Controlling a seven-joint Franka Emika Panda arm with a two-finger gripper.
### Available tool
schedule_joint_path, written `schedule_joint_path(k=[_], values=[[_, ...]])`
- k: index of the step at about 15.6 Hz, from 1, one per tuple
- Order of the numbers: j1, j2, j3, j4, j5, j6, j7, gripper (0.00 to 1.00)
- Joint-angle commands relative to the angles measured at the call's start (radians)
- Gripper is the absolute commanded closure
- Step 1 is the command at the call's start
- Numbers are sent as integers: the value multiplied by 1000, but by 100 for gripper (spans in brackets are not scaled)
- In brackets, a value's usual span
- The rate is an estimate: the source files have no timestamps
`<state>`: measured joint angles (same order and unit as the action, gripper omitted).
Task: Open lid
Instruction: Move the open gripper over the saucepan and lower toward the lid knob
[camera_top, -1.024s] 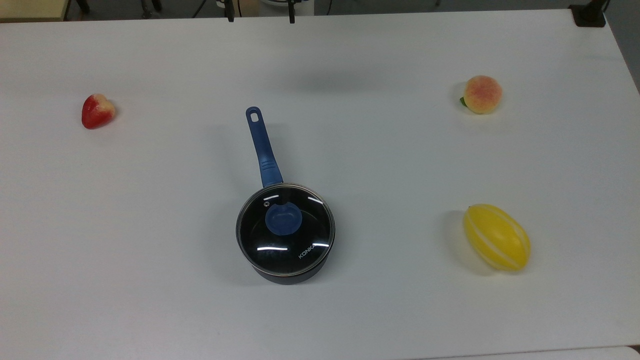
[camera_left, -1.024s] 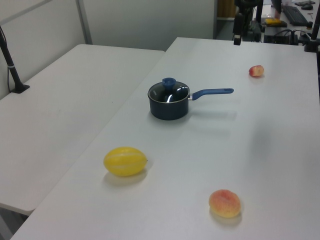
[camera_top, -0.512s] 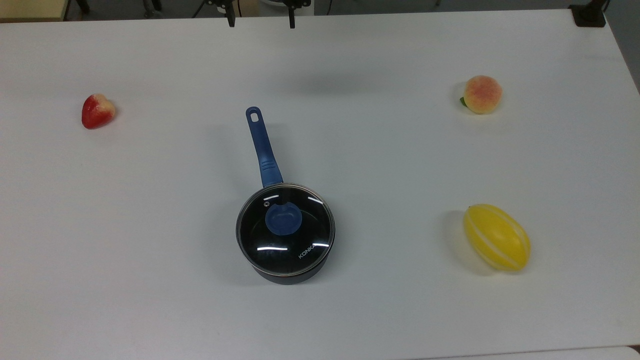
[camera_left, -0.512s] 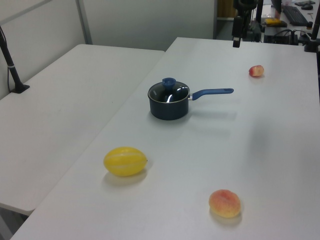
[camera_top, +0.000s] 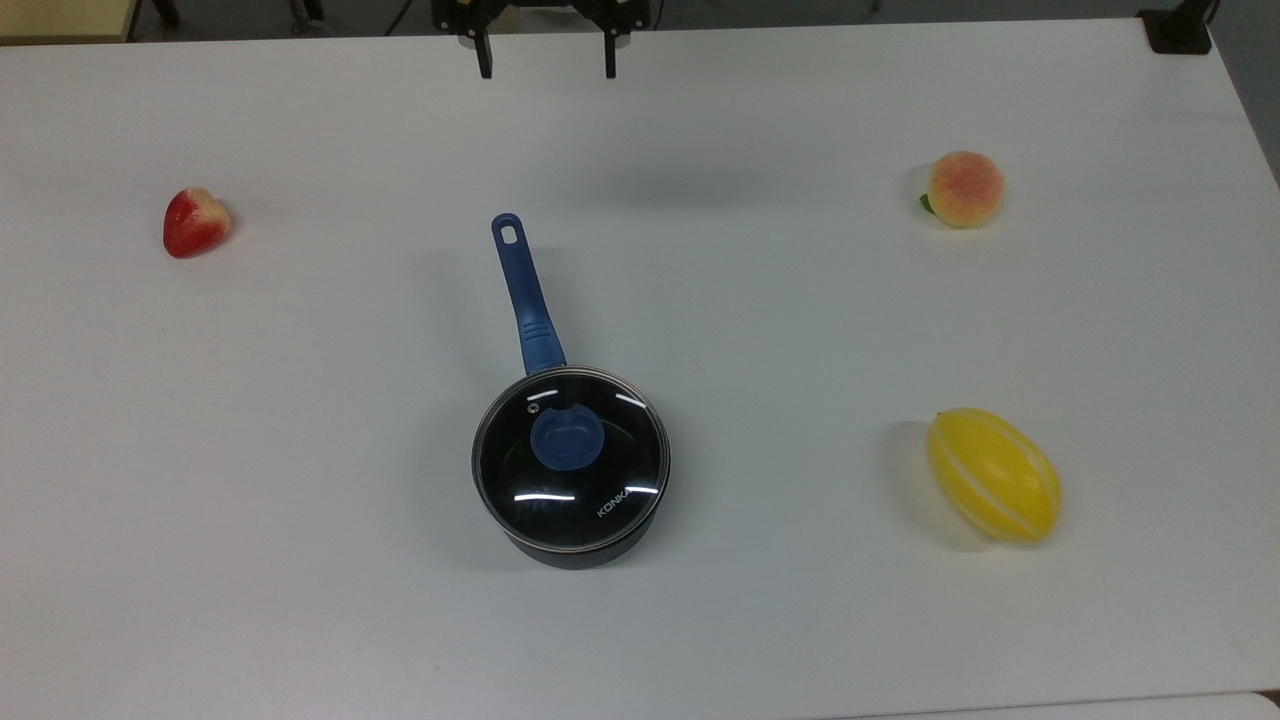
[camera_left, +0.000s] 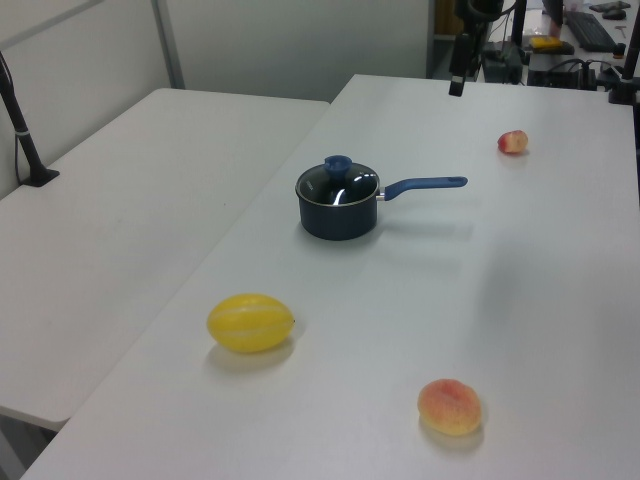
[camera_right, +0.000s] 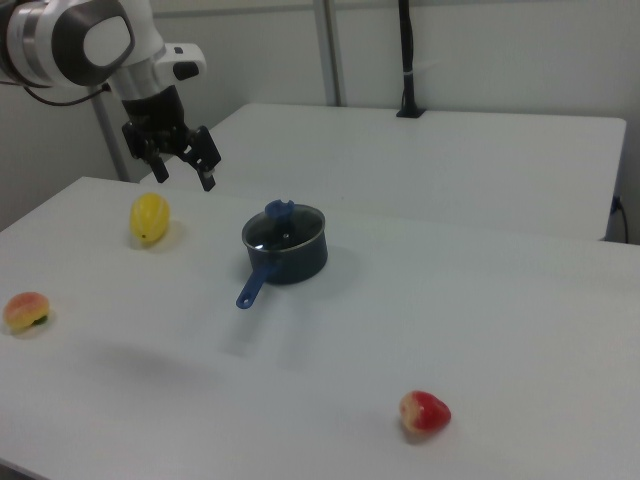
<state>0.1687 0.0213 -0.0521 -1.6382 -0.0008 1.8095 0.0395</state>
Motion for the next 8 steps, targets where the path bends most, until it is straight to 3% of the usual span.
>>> schedule_joint_path(k=[1,8], values=[[15,9,-3,1,-15,123,-10,0],[11,115,-5,6,-31,382,37,0]])
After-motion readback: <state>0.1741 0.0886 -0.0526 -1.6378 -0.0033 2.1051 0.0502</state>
